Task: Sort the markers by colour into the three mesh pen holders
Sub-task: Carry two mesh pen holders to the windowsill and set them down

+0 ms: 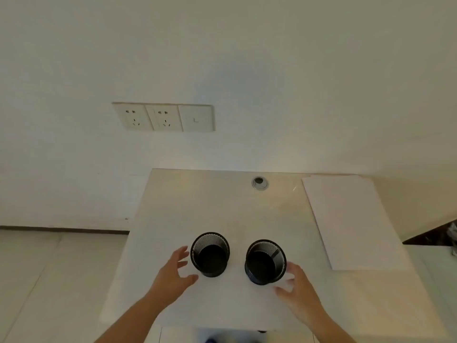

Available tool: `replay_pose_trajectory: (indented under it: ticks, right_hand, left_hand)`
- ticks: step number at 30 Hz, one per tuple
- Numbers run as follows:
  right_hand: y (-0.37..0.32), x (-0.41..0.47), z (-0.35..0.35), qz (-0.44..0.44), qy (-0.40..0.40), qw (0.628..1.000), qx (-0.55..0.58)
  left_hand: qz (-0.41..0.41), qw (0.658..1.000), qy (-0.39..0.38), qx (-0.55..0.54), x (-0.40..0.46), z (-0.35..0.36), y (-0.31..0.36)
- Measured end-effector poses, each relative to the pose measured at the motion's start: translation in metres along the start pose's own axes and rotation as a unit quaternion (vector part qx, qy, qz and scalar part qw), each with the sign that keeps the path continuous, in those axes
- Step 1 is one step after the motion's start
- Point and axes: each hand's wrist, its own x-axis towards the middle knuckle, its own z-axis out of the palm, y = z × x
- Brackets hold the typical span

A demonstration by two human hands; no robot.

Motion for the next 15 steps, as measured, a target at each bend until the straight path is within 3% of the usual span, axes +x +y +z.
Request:
replay_pose_trajectory:
  ticks: [8,15]
  right_hand:
    - [-0.015,0.011,0.023,-0.098,0.068,0.987,0.106]
    - [-0.028,0.014,0.035,-0.075,0.133,0.984,0.093]
  left_hand:
    - [0.017,0.997,0.026,-0.069,0.017,0.037,-0.003]
    - [0.039,0.994,0.056,-0.081,0.021,0.052,0.007]
